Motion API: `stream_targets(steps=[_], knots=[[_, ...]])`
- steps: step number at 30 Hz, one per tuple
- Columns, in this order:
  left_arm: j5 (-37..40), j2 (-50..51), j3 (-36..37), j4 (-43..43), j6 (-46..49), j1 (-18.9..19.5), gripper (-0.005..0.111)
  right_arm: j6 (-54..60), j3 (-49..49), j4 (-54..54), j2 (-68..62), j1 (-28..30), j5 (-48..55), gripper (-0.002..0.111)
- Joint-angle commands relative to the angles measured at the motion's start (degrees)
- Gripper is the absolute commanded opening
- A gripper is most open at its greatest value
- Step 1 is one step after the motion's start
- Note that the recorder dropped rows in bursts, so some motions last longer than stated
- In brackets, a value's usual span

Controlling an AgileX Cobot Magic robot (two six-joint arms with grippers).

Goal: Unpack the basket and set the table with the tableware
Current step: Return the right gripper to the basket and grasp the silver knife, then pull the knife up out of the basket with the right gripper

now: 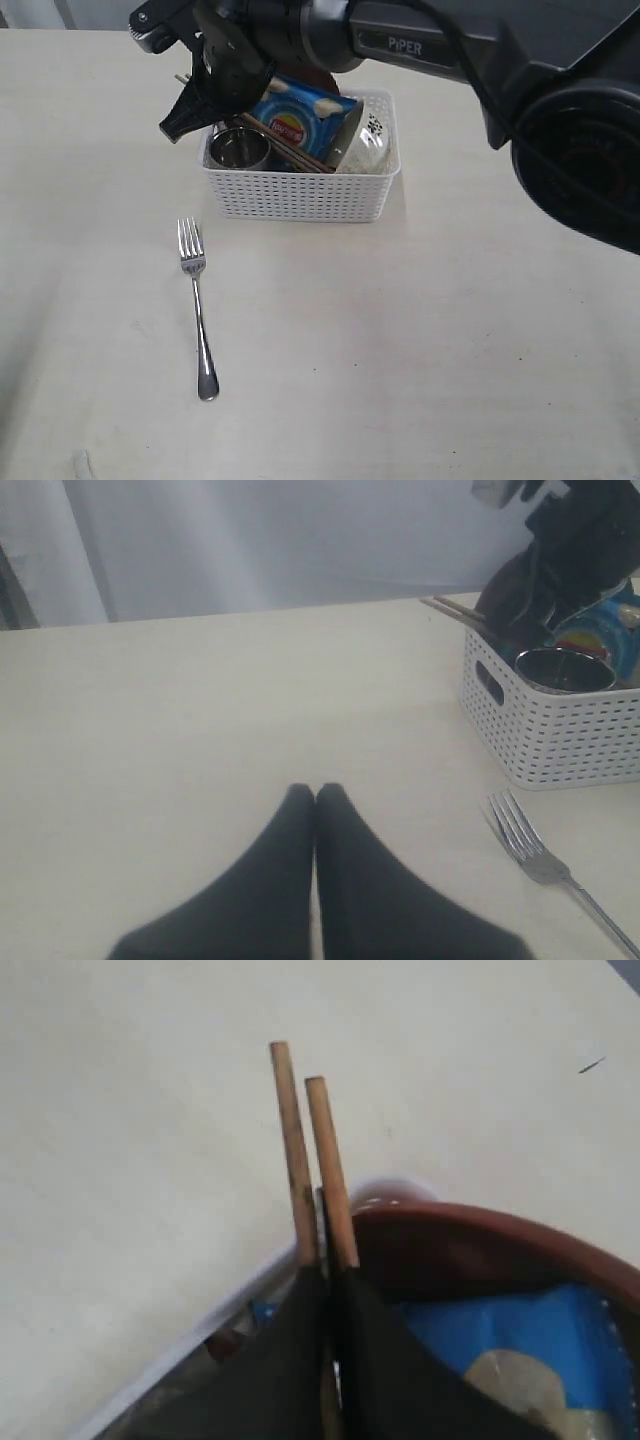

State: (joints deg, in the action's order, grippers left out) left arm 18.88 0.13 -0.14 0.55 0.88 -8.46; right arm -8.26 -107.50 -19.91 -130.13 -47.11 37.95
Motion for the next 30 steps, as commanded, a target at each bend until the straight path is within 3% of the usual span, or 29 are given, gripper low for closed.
stream_targets(steps=[1, 30], knots=[[-0.48, -0.13, 0.14, -0.13, -0.25, -0.33, 0.000, 0.78, -0.01, 0.28, -0.07, 0.27, 2.95, 0.000], [-0.48, -0.13, 0.14, -0.13, -0.25, -0.33, 0.000, 0.78, -0.01, 0.28, 9.14, 0.27, 3.30, 0.000]])
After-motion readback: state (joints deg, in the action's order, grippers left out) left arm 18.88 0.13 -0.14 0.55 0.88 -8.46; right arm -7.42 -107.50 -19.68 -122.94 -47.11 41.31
